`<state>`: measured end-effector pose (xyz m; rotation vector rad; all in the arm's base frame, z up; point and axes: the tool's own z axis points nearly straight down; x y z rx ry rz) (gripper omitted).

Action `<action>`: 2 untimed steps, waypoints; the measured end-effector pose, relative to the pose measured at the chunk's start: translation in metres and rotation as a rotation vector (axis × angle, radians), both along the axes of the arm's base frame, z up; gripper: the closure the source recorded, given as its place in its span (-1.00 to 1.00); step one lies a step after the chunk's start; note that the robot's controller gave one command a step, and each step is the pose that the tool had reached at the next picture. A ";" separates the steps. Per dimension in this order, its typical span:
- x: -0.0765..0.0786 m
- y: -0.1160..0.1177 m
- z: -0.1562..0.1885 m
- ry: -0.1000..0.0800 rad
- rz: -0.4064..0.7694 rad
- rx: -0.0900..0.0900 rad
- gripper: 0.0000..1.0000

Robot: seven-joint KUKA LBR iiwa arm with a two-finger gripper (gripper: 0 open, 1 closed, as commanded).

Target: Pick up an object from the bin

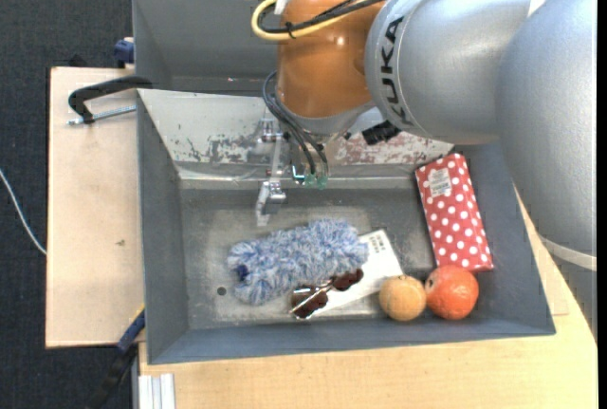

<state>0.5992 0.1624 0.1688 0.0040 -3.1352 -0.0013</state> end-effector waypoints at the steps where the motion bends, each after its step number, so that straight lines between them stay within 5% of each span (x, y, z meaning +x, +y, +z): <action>1: 0.002 -0.001 0.005 -0.008 -0.002 0.001 -1.00; 2: -0.024 0.016 -0.044 -0.014 0.016 0.002 -1.00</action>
Offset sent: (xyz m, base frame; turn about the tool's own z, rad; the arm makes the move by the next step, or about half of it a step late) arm -0.0509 0.0312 -0.0922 -0.0329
